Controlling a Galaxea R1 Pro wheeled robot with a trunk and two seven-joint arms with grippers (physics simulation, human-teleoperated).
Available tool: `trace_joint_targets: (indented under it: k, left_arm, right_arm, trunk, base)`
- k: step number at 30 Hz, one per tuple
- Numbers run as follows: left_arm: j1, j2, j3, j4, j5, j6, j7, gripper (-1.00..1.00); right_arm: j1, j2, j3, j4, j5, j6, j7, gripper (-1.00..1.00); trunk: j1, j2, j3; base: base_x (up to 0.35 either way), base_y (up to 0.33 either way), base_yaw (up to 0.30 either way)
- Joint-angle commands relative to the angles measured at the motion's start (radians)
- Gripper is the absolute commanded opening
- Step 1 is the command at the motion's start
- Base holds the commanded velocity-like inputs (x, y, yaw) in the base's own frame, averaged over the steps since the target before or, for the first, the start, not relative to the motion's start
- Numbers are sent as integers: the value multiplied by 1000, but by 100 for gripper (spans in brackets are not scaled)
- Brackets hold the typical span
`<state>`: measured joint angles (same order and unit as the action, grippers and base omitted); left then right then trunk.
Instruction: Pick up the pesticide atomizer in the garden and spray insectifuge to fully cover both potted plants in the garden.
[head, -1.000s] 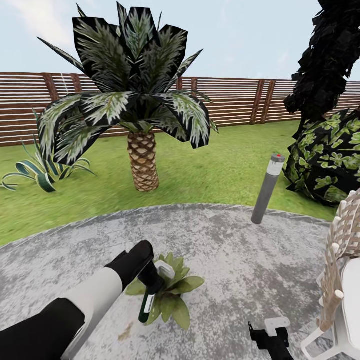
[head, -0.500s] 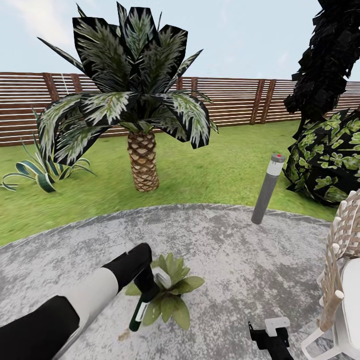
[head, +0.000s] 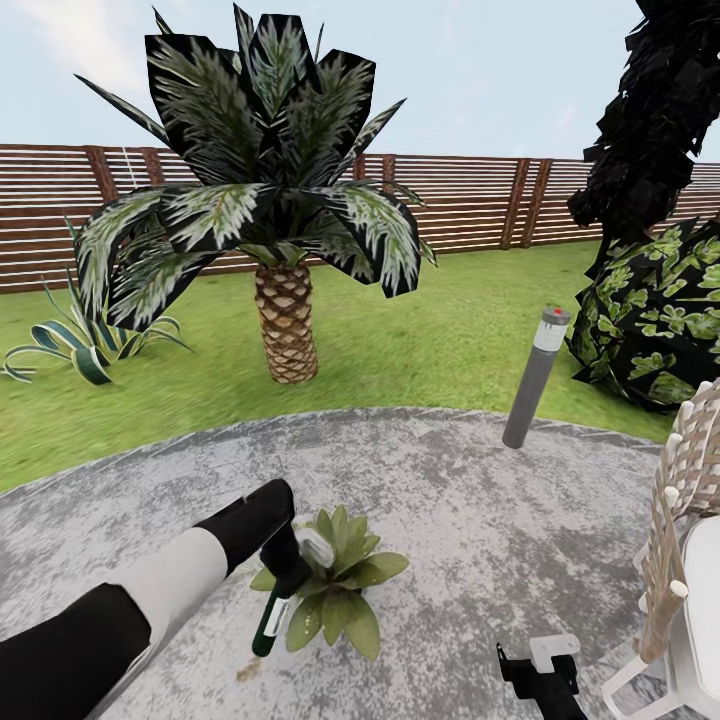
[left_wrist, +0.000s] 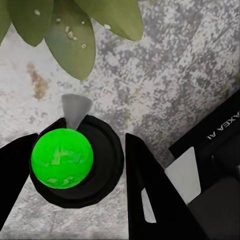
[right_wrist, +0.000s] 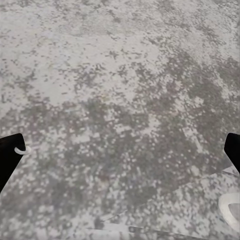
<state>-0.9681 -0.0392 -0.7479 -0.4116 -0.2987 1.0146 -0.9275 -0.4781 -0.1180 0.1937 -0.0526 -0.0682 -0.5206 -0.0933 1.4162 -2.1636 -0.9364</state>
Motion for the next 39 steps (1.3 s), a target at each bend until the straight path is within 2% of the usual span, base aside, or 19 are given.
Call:
trace_joint_targets:
  k: [1, 3, 6, 12, 16, 25, 36, 39]
  left_arm:
    - [11, 9, -2, -1, -8, 1, -12, -100]
    - [42, 24, 2, -2, -10, -2, -13, -100]
    - [62, 25, 6, -4, -12, -3, -13, -100]
    - [65, 16, 11, -15, -11, -1, -16, -100]
    - [66, 14, 51, -6, -10, -2, -17, -100]
    - [68, 23, 58, -5, -13, -2, -10, -100]
    - [68, 19, 59, -4, -13, -2, -10, -100]
    - [69, 24, 57, -3, -13, -2, -10, -100]
  right_arm:
    - [0, 0, 9, 0, -7, -3, -3, 100]
    - [0, 0, 9, 0, -7, -3, -3, 100]
    - [0, 0, 9, 0, -7, -3, -3, 100]
    - [0, 0, 9, 0, -7, -3, -3, 100]
    - [0, 0, 9, 0, -7, -3, -3, 100]
    - [0, 0, 9, 0, -7, -3, -3, 100]
    - [0, 0, 9, 0, -7, -3, -3, 100]
    - [0, 0, 9, 0, -7, -3, -3, 100]
  trunk:
    - [0, 0, -1]
    - [0, 0, -1]
    - [0, 0, -1]
    - [0, 0, -1]
    - [0, 0, -1]
    - [0, 0, -1]
    - [42, -77, -51]
    - [42, -77, -54]
  base:
    - [0, 0, 0]
    - [0, 0, 0]
    - [0, 0, 0]
    - [0, 0, 0]
    - [48, -8, 0]
    - [56, -33, 0]
    - [0, 0, 0]
    - [0, 0, 0]
